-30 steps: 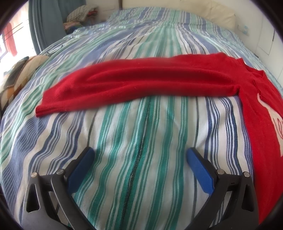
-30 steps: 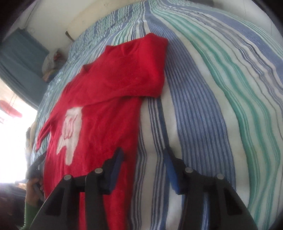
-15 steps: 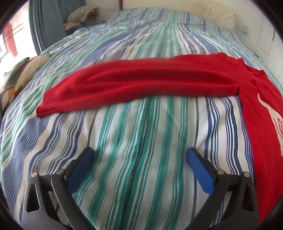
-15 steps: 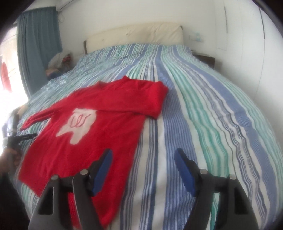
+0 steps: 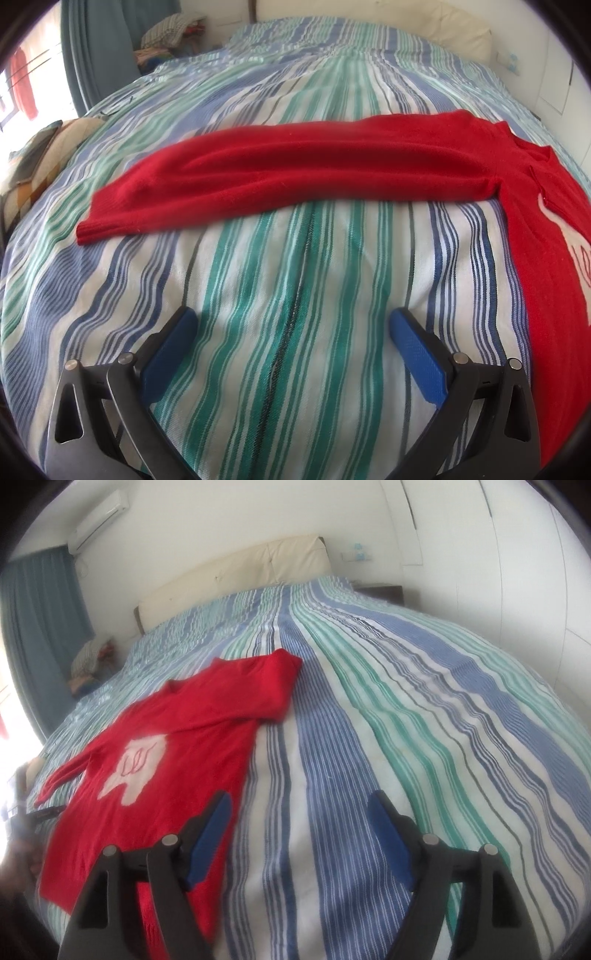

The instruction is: Fold small clothes

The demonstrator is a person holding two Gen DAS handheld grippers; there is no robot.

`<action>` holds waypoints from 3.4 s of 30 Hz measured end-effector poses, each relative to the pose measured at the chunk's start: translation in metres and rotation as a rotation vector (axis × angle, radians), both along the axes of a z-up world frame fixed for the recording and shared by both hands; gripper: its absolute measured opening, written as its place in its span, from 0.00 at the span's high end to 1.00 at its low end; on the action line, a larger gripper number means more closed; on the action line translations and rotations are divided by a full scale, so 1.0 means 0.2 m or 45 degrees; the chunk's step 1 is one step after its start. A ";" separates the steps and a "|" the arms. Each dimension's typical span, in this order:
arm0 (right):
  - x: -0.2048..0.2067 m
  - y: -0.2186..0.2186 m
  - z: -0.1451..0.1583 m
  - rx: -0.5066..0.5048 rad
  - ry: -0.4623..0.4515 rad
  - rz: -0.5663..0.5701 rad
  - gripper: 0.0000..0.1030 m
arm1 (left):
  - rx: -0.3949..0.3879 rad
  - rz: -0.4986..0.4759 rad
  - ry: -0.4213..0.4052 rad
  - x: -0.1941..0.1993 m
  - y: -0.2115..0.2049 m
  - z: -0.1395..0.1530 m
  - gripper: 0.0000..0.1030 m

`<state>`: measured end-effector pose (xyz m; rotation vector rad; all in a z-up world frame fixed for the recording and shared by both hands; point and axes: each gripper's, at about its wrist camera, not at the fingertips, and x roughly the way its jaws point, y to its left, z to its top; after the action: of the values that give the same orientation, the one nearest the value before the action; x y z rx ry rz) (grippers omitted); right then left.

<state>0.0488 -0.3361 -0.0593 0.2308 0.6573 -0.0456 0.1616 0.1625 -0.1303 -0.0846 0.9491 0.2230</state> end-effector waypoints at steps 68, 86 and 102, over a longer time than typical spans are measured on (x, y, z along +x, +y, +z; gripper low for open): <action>0.00 0.08 -0.01 -0.085 -0.004 0.047 0.27 | 0.001 0.001 -0.002 0.00 0.00 0.00 0.00; 0.00 0.07 -0.01 -0.085 -0.005 0.047 0.27 | 0.001 0.001 -0.002 0.00 0.00 0.00 0.00; 0.00 0.07 -0.01 -0.084 -0.005 0.047 0.27 | 0.001 0.001 -0.003 0.00 -0.01 0.00 0.00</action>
<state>0.0487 -0.3224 -0.0614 0.1552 0.6553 -0.0312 0.1614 0.1613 -0.1312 -0.0844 0.9469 0.2241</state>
